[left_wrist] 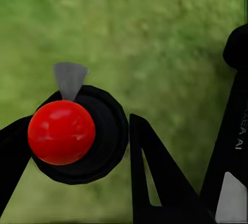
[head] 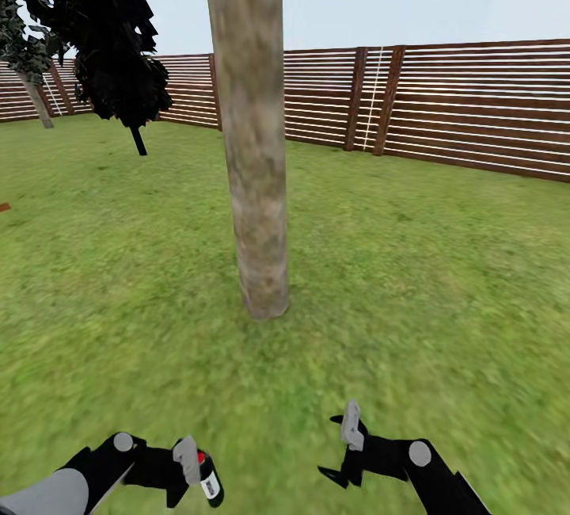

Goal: In the garden, pick up the pesticide atomizer on the floor and spray pesticide onto both trees until each tree trunk is fully covered.

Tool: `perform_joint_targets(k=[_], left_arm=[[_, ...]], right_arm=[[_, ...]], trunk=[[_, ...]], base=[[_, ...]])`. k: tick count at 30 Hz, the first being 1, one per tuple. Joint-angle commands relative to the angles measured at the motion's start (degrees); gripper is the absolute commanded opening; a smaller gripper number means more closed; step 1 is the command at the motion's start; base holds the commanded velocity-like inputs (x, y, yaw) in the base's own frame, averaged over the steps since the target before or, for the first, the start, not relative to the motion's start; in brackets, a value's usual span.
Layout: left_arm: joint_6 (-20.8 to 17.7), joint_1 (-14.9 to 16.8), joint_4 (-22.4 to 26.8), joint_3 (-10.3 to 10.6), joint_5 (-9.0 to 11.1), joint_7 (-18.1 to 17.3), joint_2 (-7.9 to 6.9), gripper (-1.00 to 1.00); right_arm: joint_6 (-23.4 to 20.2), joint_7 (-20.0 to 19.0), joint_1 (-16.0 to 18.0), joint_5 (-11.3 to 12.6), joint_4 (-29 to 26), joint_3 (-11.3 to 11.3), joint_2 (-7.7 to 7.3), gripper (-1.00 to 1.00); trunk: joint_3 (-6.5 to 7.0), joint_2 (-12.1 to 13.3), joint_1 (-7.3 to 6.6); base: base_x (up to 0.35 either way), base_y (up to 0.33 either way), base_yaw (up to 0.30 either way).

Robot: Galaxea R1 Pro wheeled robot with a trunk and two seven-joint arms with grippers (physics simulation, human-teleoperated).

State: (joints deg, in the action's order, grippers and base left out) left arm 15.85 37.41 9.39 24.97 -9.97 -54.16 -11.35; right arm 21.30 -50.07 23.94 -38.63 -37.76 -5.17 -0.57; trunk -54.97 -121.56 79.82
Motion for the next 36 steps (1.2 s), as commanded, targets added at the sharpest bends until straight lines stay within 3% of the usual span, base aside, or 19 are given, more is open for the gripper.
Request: perform_joint_targets(k=[1,2,3,5,10,13,14,19,27,32,36], left_arm=[[0.2,0.0,0.1,-0.4,-1.0,-0.2,0.15,-1.00],[0.2,0.0,0.1,-0.4,-2.0,-0.3,0.43,-1.00],[0.2,0.0,0.1,-0.4,-4.2,-0.4,0.67,-1.00],[0.2,0.0,0.1,-0.4,-4.8,-0.4,0.78,-1.00],[-0.1,0.0,0.2,-0.4,-8.7,-0.4,2.17,-1.00],[-0.9,0.0,2.4,-0.4,-10.7,-0.4,2.87,-1.00],[-1.1,0.0,3.1,-0.4,-11.3,-0.5,3.00,-1.00],[-3.3,-0.1,4.7,-0.4,-15.2,-0.5,6.47,-1.00],[-3.4,-0.1,6.0,-0.4,-15.7,-0.5,9.30,-1.00],[-3.8,-0.2,6.0,-0.5,-19.8,-0.3,11.84,-1.00],[-4.7,-0.4,7.0,-0.5,-20.0,-0.1,12.75,-1.00]], right_arm=[[0.3,-0.5,0.0,-0.5,-0.2,-0.2,0.08,1.00],[0.3,-1.3,0.0,-0.4,-0.7,-0.2,0.44,1.00],[0.3,-3.7,0.1,-0.5,-1.1,-0.2,1.93,-1.00],[0.2,-4.0,0.1,-0.7,-1.0,-0.2,3.06,-1.00],[0.2,-4.1,0.1,-7.8,-1.0,-0.2,6.73,-1.00],[0.1,-4.1,0.1,-9.0,-1.0,-0.2,8.52,-1.00],[0.1,-4.1,0.1,-9.0,-1.0,-0.2,8.72,-1.00],[0.2,-4.1,0.1,-9.1,-1.0,-0.2,8.91,-1.00],[0.2,-4.1,0.1,-9.1,-1.0,-0.2,8.92,-1.00],[0.2,-4.1,0.1,-9.0,-1.0,-0.2,8.92,-1.00],[0.3,-4.1,0.1,-8.9,-1.1,-0.2,8.92,-1.00]], trunk=[[-0.05,0.0,-0.01],[-0.05,0.0,-0.01],[-0.05,0.0,-0.01],[-0.05,0.0,-0.01],[-0.05,0.0,-0.01],[-0.05,0.0,-0.01],[-0.05,0.0,-0.01],[-0.05,0.0,-0.01],[-0.05,0.0,-0.01],[-0.05,0.0,-0.01],[-0.05,0.0,-0.01]], base=[[0.000,0.000,0.000],[0.000,0.000,0.000],[0.000,0.000,0.000],[0.000,0.000,0.000],[0.000,0.000,0.000],[0.000,0.000,0.000],[0.000,0.000,0.000],[0.000,0.000,0.000],[0.000,0.000,0.000],[0.000,0.000,0.000],[0.000,0.000,0.000]])
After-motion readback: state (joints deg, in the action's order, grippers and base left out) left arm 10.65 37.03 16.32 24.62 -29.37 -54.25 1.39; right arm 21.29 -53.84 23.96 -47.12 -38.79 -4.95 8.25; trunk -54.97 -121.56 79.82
